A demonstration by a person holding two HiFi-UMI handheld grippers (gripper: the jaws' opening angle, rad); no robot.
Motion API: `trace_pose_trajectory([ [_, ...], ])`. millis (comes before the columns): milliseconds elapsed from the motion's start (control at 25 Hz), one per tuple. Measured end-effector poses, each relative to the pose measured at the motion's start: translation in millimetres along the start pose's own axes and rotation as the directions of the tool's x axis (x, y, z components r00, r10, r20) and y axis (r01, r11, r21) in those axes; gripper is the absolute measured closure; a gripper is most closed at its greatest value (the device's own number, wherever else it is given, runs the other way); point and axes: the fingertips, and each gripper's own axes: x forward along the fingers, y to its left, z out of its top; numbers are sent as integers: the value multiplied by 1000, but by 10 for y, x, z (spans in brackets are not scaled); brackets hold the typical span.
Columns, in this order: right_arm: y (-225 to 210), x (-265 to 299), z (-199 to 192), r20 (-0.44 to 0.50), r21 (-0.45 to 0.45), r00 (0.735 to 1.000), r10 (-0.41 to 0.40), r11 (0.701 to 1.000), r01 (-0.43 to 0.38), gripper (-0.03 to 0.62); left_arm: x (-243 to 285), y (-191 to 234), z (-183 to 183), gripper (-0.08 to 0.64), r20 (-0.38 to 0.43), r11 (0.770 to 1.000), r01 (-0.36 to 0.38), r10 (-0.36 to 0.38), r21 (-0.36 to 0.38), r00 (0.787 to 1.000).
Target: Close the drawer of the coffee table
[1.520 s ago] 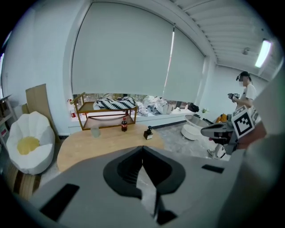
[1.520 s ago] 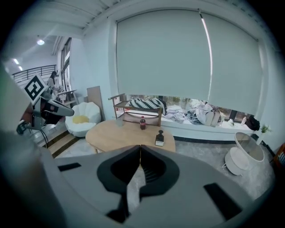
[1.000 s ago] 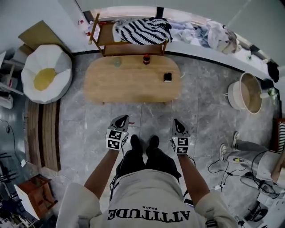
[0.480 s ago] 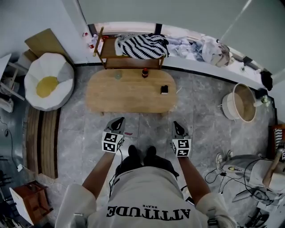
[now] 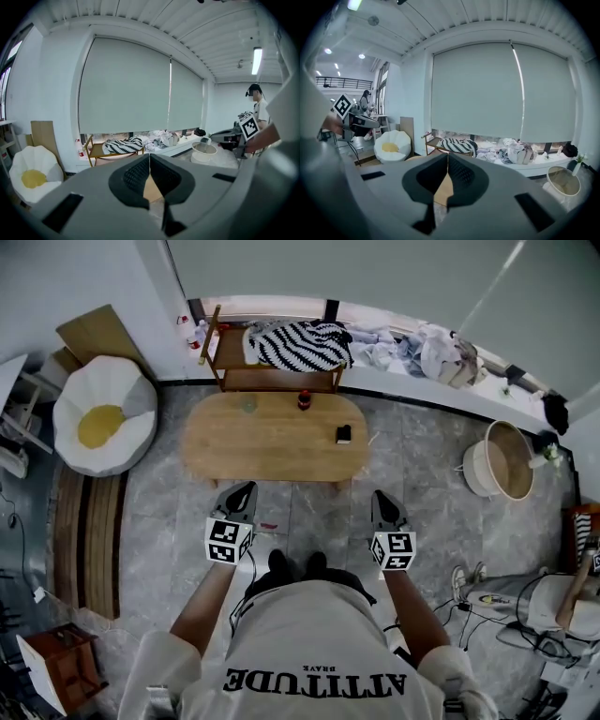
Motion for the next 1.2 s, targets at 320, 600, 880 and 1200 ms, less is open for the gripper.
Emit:
trace_pose_trajectory([
  [320, -66, -202, 182, 48, 0, 998, -37, 999, 37, 572, -190, 89, 250, 538, 76, 999, -30, 28, 30, 997],
  [600, -183, -266, 305, 70, -31, 995, -77, 996, 79, 572, -198, 225, 303, 538, 83, 999, -46, 45, 10, 995],
  [880, -228, -199, 344, 61, -58, 995, -83, 995, 86, 572, -128, 320, 338, 538, 74, 999, -49, 48, 13, 996],
  [1200, -238, -180, 330, 42, -69, 997, -70, 995, 73, 573, -102, 321, 333, 538, 72, 999, -49, 47, 13, 996],
])
